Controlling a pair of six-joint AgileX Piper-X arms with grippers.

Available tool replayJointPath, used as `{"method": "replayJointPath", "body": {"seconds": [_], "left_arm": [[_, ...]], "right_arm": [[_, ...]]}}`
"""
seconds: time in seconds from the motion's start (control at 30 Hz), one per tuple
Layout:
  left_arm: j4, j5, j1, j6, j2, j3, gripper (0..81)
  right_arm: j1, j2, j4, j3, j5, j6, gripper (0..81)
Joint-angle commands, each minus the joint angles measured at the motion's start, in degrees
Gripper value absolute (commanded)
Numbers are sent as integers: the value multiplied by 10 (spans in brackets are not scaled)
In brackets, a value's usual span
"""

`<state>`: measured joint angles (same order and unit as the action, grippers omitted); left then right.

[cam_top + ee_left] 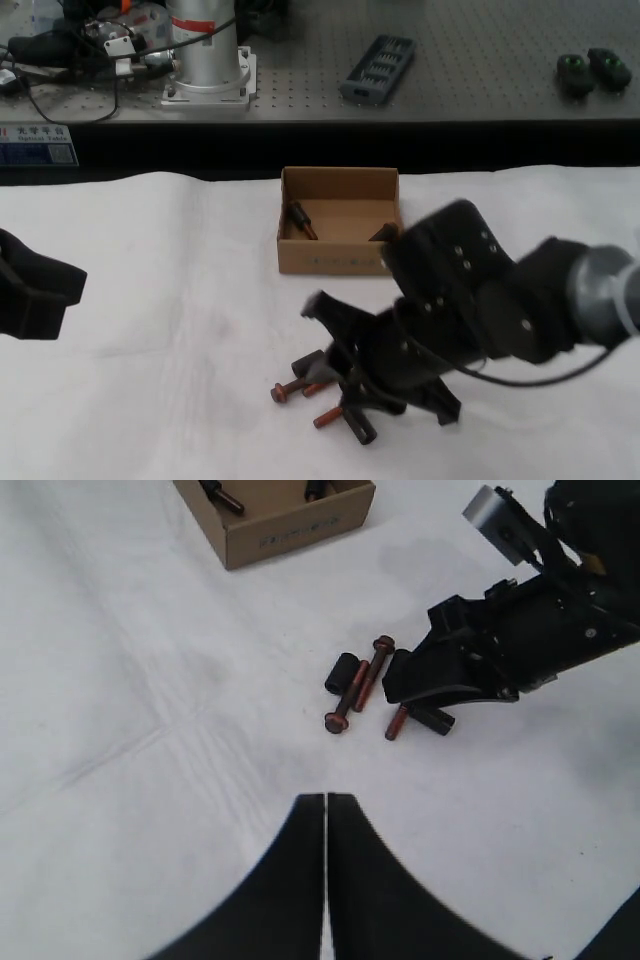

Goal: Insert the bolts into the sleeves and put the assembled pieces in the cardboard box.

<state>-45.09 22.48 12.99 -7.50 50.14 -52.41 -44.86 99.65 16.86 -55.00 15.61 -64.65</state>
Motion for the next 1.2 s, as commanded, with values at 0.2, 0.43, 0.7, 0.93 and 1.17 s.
{"method": "replayJointPath", "body": {"seconds": [0.2,0.43,0.7,0.93,1.17], "left_arm": [[2,-3,-1,-7,-6,-1,6],[24,-3,-1,-7,-6,-1,6],[37,-3,-1,-7,-6,-1,6],[51,-3,-1,-7,-6,-1,6],[51,-3,-1,-7,-6,-1,6]], "right_arm": [[0,-7,30,-21,8,4,305],[11,-7,97,-21,-1,0,305],[29,-4,96,-21,-39,-10,304],[37,9,97,-21,-30,-10,304],[34,23,90,-21,-19,-10,304]]}}
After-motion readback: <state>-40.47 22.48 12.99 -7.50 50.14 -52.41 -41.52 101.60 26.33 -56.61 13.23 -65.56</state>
